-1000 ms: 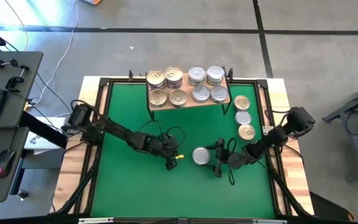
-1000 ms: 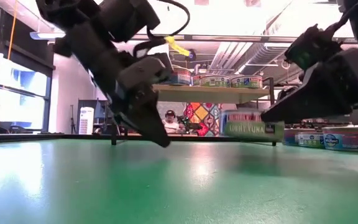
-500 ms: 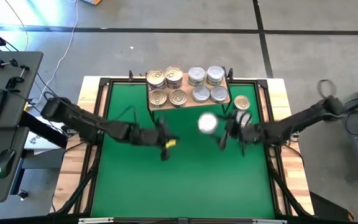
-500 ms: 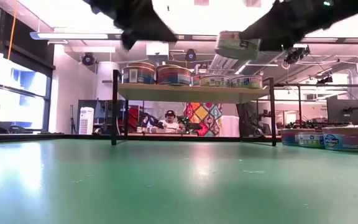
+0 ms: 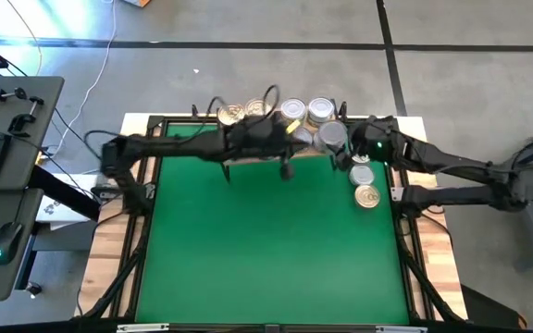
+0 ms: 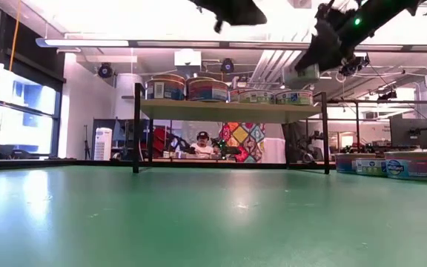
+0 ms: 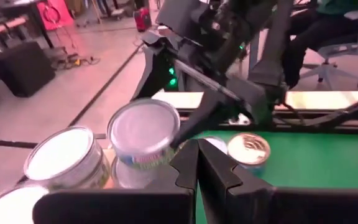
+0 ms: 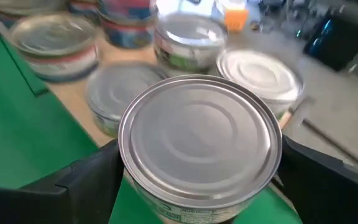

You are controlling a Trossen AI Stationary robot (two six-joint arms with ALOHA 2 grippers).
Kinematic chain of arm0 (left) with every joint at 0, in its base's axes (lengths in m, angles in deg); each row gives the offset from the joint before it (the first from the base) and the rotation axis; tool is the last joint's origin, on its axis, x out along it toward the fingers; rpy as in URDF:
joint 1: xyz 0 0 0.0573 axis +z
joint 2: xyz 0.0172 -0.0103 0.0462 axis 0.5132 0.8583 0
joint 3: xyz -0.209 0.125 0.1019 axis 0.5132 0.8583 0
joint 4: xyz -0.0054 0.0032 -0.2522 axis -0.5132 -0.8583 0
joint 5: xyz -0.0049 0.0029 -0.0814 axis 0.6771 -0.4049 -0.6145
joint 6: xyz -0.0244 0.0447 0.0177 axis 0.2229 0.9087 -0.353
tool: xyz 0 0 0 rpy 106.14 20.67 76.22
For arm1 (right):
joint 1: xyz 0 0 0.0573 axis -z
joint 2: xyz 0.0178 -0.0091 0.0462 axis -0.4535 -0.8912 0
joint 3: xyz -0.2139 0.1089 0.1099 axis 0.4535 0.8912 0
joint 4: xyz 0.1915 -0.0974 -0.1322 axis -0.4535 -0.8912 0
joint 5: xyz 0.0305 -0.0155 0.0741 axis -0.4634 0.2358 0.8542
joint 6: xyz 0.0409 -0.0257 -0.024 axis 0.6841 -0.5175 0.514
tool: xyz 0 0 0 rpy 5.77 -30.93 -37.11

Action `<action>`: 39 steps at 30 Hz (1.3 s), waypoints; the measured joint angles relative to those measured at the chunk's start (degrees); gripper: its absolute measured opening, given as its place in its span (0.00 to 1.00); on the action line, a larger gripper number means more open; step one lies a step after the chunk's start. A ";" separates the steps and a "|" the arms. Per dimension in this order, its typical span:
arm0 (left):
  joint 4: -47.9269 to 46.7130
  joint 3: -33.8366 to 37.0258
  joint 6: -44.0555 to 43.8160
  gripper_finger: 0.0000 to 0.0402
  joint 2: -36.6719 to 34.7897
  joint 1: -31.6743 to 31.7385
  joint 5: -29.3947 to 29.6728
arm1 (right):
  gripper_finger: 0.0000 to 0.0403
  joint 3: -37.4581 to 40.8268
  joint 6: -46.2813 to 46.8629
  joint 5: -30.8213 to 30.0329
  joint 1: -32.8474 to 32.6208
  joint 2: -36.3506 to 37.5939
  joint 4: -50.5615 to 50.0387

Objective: Stack canned seafood by type on shelf
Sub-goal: Stack the green tuna can on top of the other green tuna can on the shelf

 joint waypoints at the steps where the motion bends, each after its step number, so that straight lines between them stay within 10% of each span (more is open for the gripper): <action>1: -0.67 -2.19 0.01 0.00 2.07 1.05 -1.50 | 0.92 0.00 0.08 1.86 1.66 -0.34 -0.28; 14: -4.49 -13.32 -3.37 0.00 12.73 7.05 -9.96 | 0.98 0.00 -0.33 19.14 8.94 -2.86 0.36; 39: 4.64 -13.31 -5.91 0.00 20.09 7.26 -10.61 | 0.99 -0.02 -1.33 13.91 9.26 -4.70 2.50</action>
